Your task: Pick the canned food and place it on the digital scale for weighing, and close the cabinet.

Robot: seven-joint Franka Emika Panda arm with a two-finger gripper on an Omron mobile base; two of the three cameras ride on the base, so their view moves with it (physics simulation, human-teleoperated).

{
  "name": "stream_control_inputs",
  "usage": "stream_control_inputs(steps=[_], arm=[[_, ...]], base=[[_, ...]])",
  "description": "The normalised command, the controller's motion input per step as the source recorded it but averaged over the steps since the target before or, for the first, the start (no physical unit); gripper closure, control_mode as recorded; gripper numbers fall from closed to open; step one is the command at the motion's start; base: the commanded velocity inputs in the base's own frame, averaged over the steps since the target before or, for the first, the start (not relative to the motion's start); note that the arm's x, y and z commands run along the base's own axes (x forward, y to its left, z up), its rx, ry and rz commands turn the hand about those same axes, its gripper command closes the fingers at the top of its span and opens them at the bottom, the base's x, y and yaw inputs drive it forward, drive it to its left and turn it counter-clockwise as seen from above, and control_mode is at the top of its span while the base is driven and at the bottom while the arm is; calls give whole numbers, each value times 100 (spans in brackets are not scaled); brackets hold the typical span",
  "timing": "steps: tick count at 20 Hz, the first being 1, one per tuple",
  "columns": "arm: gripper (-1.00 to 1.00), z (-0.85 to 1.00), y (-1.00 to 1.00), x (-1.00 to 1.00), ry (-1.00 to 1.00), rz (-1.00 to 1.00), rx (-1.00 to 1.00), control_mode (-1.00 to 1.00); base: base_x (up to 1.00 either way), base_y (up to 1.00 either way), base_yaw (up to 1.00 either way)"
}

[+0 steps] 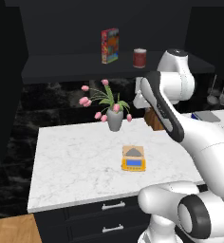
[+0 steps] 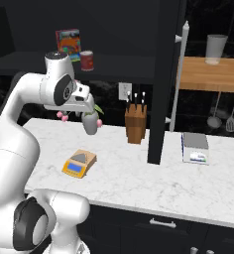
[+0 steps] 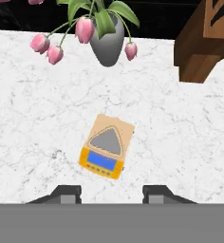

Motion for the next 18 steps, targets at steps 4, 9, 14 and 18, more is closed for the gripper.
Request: stream_control_inputs(steps=[4, 9, 14, 18], arm=[[-100, 0, 0, -29, -6, 0, 0, -100], [-100, 9, 0, -69, -27, 0, -3, -100], [-100, 76, 0, -42, -20, 0, -2, -100], [-100, 96, 0, -16, -9, 0, 0, -100]], base=[[0, 0, 0], [0, 0, 0], [0, 0, 0], [0, 0, 0]])
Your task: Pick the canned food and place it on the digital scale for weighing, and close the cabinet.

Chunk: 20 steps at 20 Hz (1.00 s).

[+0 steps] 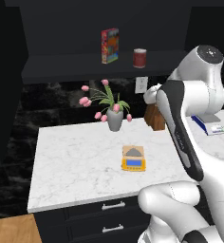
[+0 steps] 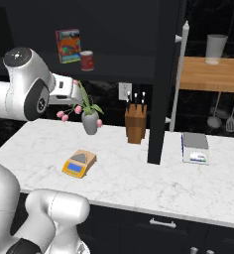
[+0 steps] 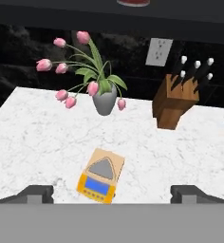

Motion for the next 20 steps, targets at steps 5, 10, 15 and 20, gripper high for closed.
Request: stream_control_inputs(steps=[5, 10, 15, 20], arm=[[-100, 83, 0, -4, -10, 0, 0, -100], [-100, 28, -1, 1, -21, 0, -2, -100], [-100, 3, -2, 22, -19, 0, 0, -100], [-100, 20, -2, 32, -1, 0, 0, -100]], base=[[0, 0, 0], [0, 0, 0], [0, 0, 0], [0, 0, 0]])
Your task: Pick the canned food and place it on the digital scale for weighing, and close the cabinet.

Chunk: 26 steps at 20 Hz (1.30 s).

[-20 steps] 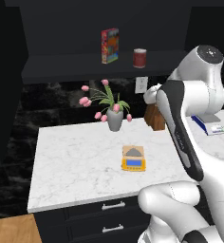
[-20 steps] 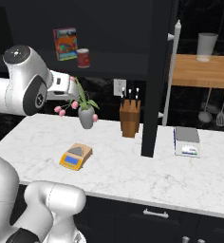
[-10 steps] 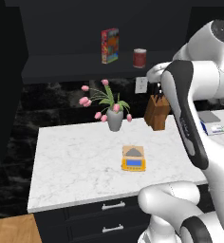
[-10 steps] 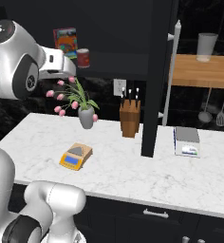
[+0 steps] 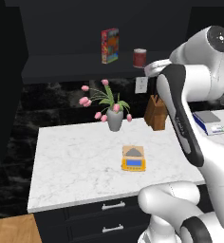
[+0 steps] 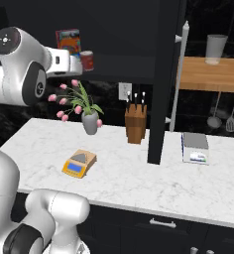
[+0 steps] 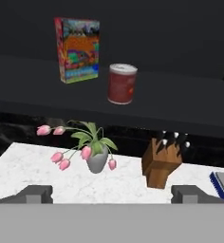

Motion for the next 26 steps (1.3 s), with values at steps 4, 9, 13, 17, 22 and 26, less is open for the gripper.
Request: stream_control_inputs(steps=[4, 9, 13, 17, 22, 26], arm=[[-100, 28, -13, 26, 0, 0, 0, -100], [-100, 4, -10, 35, 1, 0, 0, -100], [-100, 0, -13, 48, 7, 0, 0, -100], [-100, 0, -6, 46, 5, 0, 0, -100], [-100, 0, -7, 42, 0, 0, 0, -100], [-100, 0, 0, 44, -1, 0, 0, -100]], base=[[0, 0, 0], [0, 0, 0], [0, 0, 0], [0, 0, 0], [0, 0, 0], [0, 0, 0]])
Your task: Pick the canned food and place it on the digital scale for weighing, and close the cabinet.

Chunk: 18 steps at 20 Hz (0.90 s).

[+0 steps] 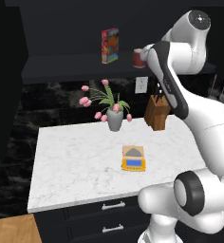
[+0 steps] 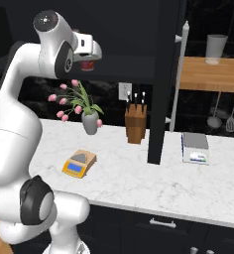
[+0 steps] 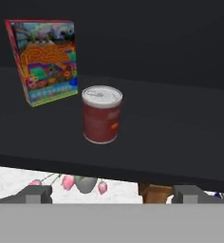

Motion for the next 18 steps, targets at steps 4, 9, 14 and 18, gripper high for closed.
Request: stream_control_inputs(steps=[4, 9, 14, 18], arm=[[-100, 0, 0, 45, 0, 0, 0, -100], [-100, 0, 0, 39, 0, 0, 0, -100], [-100, 0, 0, 41, 0, 0, 0, -100], [-100, 0, 0, 34, 0, 0, 0, -100]], base=[[0, 0, 0], [0, 0, 0], [0, 0, 0], [0, 0, 0]])
